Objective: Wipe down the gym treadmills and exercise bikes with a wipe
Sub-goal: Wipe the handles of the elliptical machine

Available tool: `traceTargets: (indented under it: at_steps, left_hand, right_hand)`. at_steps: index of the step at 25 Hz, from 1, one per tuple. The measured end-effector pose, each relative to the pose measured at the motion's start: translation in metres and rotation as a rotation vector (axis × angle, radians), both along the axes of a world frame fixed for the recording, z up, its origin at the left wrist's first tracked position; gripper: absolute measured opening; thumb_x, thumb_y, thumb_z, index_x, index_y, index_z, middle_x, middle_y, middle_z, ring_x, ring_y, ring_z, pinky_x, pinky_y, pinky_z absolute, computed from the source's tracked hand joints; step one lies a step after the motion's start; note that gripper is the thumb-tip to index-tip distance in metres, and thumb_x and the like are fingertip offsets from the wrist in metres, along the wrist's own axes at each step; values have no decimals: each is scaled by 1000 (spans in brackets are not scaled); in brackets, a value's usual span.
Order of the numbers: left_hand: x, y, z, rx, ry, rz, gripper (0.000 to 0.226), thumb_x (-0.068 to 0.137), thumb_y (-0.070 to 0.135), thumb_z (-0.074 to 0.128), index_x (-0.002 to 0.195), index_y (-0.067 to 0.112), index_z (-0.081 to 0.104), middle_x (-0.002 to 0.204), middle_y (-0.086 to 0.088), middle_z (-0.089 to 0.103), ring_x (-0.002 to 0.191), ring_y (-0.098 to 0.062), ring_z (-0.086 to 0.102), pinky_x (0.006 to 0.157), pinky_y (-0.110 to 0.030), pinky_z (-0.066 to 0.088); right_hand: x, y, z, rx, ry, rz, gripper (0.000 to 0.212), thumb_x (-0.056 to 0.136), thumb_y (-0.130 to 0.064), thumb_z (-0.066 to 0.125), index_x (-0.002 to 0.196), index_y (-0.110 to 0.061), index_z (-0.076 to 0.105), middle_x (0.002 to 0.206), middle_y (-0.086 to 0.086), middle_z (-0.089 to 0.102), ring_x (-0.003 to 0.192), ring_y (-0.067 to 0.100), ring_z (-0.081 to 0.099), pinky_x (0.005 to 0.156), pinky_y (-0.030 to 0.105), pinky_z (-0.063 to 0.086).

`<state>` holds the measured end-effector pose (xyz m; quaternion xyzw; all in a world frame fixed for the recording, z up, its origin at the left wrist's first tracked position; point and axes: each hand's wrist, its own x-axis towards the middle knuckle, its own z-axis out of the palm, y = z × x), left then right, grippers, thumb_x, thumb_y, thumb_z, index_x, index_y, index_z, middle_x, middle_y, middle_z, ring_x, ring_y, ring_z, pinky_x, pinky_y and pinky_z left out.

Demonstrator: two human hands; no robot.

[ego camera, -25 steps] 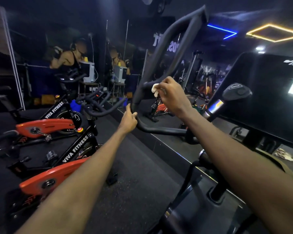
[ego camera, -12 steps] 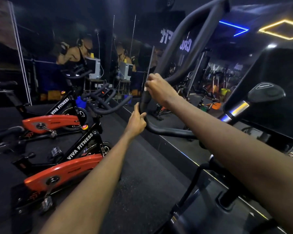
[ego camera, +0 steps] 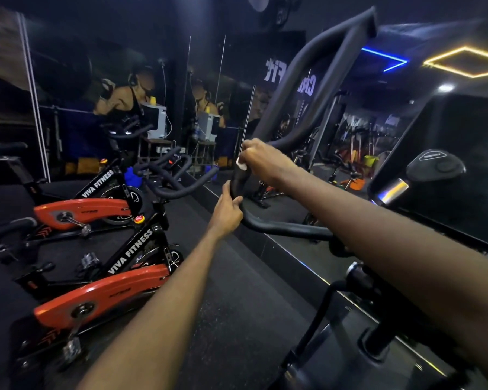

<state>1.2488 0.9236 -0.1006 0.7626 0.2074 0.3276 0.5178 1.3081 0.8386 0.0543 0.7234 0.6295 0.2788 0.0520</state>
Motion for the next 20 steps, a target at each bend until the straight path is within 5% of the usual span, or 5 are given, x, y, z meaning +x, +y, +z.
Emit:
traceTargets:
  at_steps: [5, 13, 20]
  left_hand:
    - [-1, -2, 1, 20, -24, -19, 62, 96, 3, 40, 151, 24, 20, 130, -10, 57, 120, -24, 56, 87, -23, 38]
    - [13, 4, 56, 76, -172, -39, 55, 104, 34, 32, 156, 25, 14, 159, -7, 25, 145, -22, 26, 119, -45, 21]
    - [36, 8, 48, 457, -223, 194, 52, 106, 32, 32, 150, 5, 30, 148, -16, 44, 131, -34, 49, 104, -43, 42]
  right_hand:
    - [9, -20, 40, 120, -6, -67, 14, 89, -6, 59, 95, -1, 70, 100, 14, 61, 98, 31, 58, 81, 46, 53]
    - [16, -31, 42, 115, 114, -19, 23, 93, -14, 60, 112, -11, 72, 111, 7, 67, 102, 22, 63, 93, 36, 51]
    - [37, -19, 68, 374, 119, -21, 17, 89, -9, 64, 102, -8, 75, 102, 10, 64, 92, 26, 63, 83, 34, 51]
